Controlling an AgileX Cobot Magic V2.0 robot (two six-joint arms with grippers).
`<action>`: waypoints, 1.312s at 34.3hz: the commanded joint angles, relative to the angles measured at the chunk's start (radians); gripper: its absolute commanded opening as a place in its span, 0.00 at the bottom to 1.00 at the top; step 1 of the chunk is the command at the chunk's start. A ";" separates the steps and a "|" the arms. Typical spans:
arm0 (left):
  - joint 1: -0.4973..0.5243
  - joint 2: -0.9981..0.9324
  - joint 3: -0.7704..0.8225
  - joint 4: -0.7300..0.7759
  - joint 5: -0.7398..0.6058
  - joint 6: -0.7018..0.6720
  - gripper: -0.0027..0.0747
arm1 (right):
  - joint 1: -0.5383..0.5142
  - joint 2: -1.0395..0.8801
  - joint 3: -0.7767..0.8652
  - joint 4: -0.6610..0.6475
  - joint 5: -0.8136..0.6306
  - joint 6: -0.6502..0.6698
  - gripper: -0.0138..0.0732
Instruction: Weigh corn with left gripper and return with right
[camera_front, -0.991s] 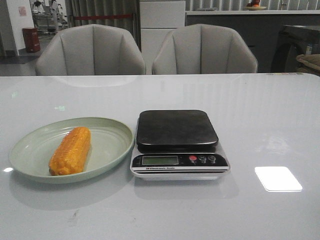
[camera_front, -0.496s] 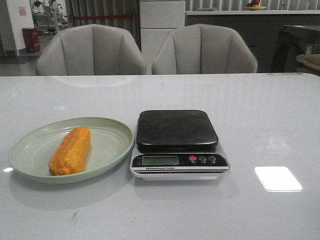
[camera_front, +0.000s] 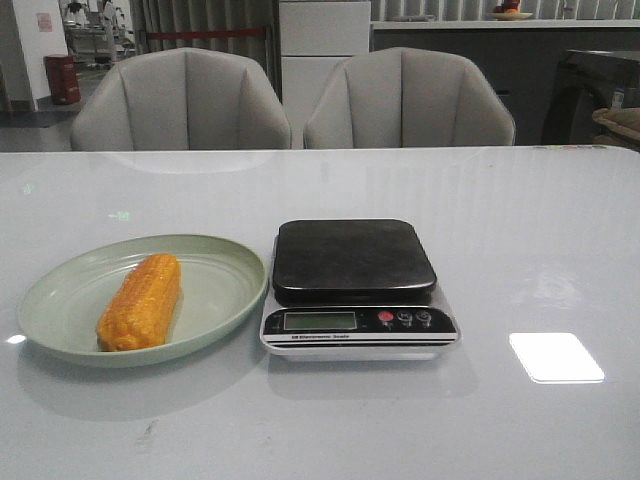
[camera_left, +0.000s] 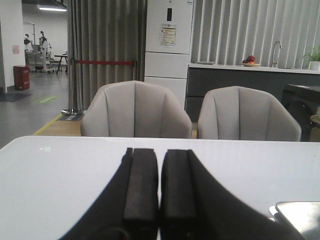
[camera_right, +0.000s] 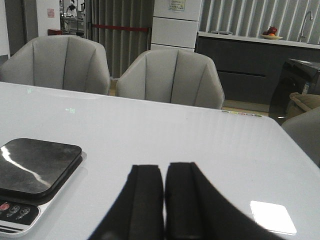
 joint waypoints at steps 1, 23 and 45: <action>-0.005 0.071 -0.143 -0.010 0.079 0.001 0.18 | -0.006 -0.020 0.011 -0.004 -0.084 -0.010 0.38; -0.014 0.334 -0.305 -0.022 0.307 0.001 0.32 | -0.006 -0.020 0.011 -0.004 -0.084 -0.010 0.38; -0.330 0.931 -0.644 -0.066 0.440 0.001 0.87 | -0.006 -0.020 0.011 -0.004 -0.084 -0.010 0.38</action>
